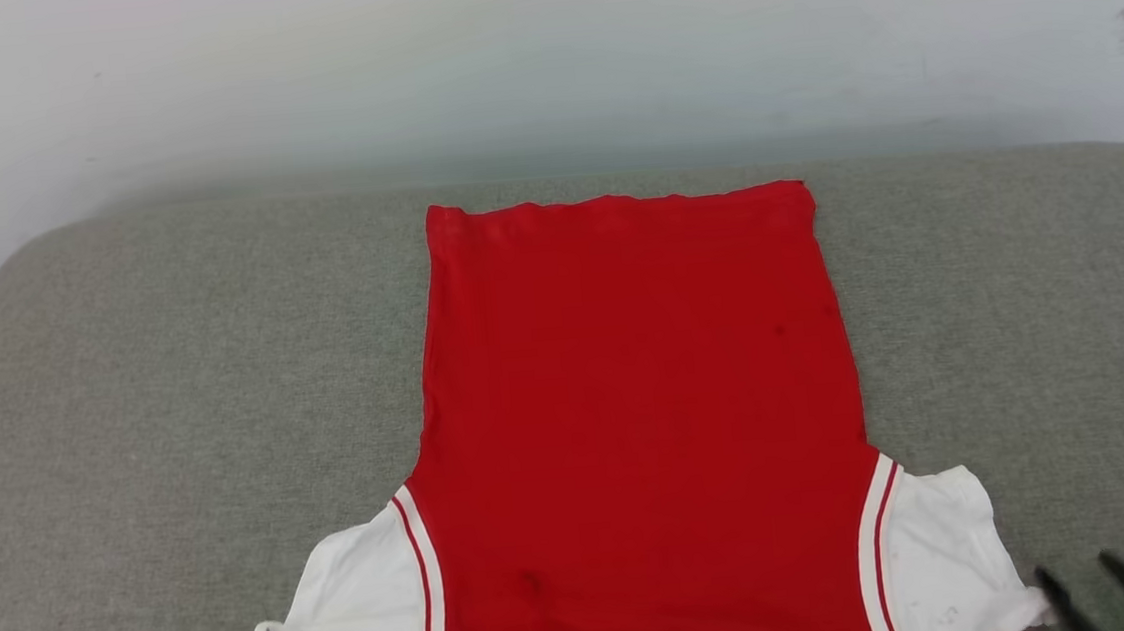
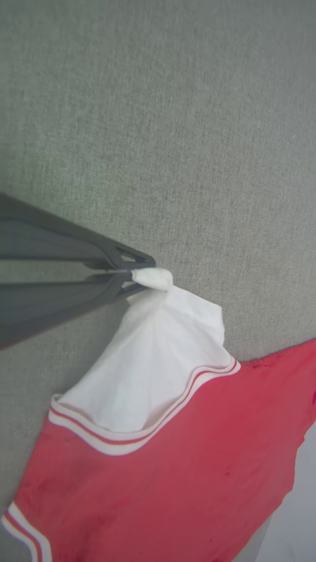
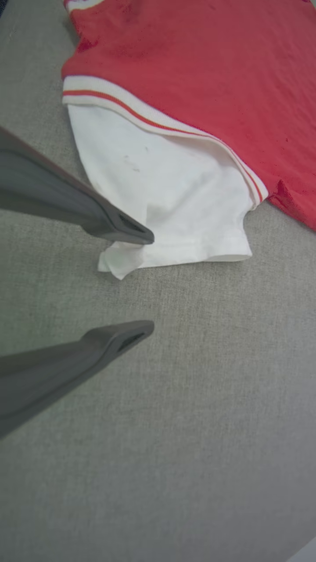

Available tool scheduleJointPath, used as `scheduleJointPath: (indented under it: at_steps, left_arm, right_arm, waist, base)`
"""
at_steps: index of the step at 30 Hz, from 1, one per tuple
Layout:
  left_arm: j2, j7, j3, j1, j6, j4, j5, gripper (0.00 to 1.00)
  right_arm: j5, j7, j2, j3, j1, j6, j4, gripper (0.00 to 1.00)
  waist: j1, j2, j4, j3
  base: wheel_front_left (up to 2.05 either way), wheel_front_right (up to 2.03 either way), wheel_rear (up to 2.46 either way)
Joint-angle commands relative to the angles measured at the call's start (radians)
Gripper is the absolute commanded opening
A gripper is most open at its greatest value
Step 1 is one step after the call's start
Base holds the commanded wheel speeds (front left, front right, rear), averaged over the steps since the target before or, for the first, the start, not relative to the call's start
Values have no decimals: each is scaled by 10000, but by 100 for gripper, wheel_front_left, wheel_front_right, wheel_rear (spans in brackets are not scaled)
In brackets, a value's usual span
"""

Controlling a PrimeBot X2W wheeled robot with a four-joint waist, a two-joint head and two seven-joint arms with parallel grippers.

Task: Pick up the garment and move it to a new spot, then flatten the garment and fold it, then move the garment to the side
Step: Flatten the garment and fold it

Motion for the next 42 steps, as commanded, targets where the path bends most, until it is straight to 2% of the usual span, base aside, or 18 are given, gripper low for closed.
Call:
scheduleJointPath:
  at_steps: [1, 6, 11, 14, 17, 21, 24, 27, 32, 36, 42]
  left_arm:
    - [-91, -72, 30, -202, -30, -68, 106, 0]
    - [-345, -61, 219, -471, -92, -273, 466, 0]
    - [-609, -61, 442, -826, -112, -648, 1010, 0]
    - [-802, -51, 579, -1109, -164, -946, 1383, 0]
    - [-1061, -51, 626, -1448, -237, -1217, 1742, 0]
    - [-1461, -51, 666, -1886, -394, -1449, 2213, 0]
    - [-1778, -51, 711, -2140, -529, -1512, 2530, 0]
    - [-2054, -51, 747, -2340, -658, -1517, 2815, 0]
    - [-2458, -51, 790, -2739, -999, -1554, 3237, 0]
    - [-2815, -51, 867, -3047, -1220, -1592, 3540, 0]
    - [-3303, -48, 1004, -3327, -1519, -1640, 3953, 0]
  right_arm:
    - [-87, -51, -85, -210, -267, -15, -201, 100]
    - [148, 94, -176, -1360, -888, -15, -1195, 100]
    - [245, 537, -529, -2300, -2396, -15, -2230, 100]
    - [385, 1250, -885, -2405, -3689, -15, -2632, 100]
    - [492, 2189, -1375, -2097, -5192, -15, -2828, 100]
    - [774, 3712, -2007, -1356, -7074, -15, -2448, 100]
    - [1008, 5163, -2215, -800, -8442, -13, -1830, 100]
    - [1229, 7055, -2275, -360, -9562, -15, -885, 100]
    - [994, 9570, -2459, 226, -11237, -13, 68, 100]
    - [682, 10818, -2344, 298, -12265, -12, 584, 100]
    - [-10, 11534, -2189, 431, -12890, -13, 1046, 100]
  waist:
    - [0, 0, 67, 88]
    - [0, 0, 294, 459]
    - [0, 0, 682, 1135]
    - [0, 0, 980, 1701]
    - [0, 0, 1317, 2348]
    - [0, 0, 1764, 3136]
    - [0, 0, 2058, 3632]
    - [0, 0, 2301, 4092]
    - [0, 0, 2754, 4948]
    - [0, 0, 3084, 5533]
    - [0, 0, 3418, 6246]
  base:
    - [0, 0, 0]
    - [0, 0, 0]
    - [0, 0, 0]
    - [0, 0, 0]
    - [0, 0, 0]
    - [0, 0, 0]
    - [0, 0, 0]
    - [0, 0, 0]
    - [0, 0, 0]
    - [0, 0, 0]
    - [0, 0, 0]
